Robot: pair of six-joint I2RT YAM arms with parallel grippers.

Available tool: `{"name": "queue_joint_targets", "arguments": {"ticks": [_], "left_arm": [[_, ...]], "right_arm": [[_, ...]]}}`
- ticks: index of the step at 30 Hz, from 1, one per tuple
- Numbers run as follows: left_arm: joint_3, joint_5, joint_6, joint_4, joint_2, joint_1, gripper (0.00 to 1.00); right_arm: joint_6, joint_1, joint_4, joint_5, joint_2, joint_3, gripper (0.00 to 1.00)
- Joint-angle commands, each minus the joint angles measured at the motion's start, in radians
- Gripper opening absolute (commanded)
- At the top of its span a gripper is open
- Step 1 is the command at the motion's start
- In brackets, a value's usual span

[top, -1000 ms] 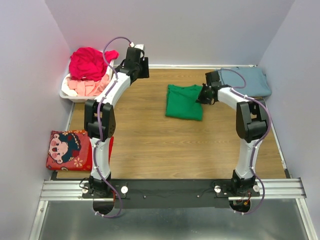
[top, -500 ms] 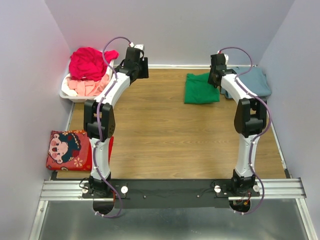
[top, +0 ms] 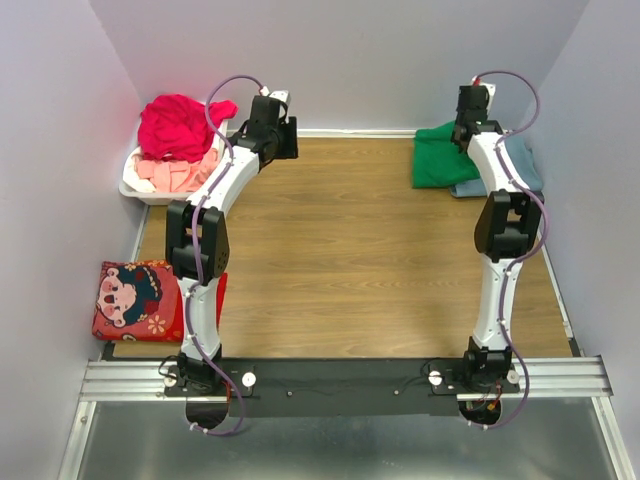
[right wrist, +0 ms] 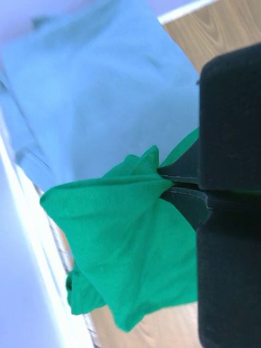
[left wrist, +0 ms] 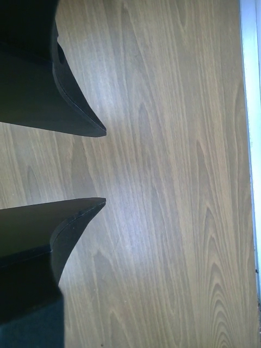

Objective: Fold and stack the t-shirts
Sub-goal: Neatly place the folded tshirt to the corner

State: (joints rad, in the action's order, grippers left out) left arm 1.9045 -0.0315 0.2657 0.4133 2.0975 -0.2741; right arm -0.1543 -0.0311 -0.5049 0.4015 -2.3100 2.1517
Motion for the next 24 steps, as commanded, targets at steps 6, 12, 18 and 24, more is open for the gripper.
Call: {"name": "queue_joint_targets", "arguments": {"ticks": [6,12,18,24], "left_arm": [[-0.01,-0.034,-0.014,-0.008,-0.031,0.007,0.57],[-0.015,-0.028,-0.016,-0.004,-0.03,0.007,0.57],[-0.005,-0.025,-0.016,0.005,-0.016,0.007,0.57],[0.034,-0.025,-0.017,0.031,0.013,0.007,0.57]], "right_arm": [[0.053,0.079,-0.017,0.066,-0.091,0.189,0.01],[0.013,0.138,-0.015,0.134,-0.107,0.22,0.01],[-0.011,0.192,-0.014,0.168,-0.141,0.27,0.01],[-0.016,0.204,-0.009,0.151,-0.218,0.295,0.01]]}}
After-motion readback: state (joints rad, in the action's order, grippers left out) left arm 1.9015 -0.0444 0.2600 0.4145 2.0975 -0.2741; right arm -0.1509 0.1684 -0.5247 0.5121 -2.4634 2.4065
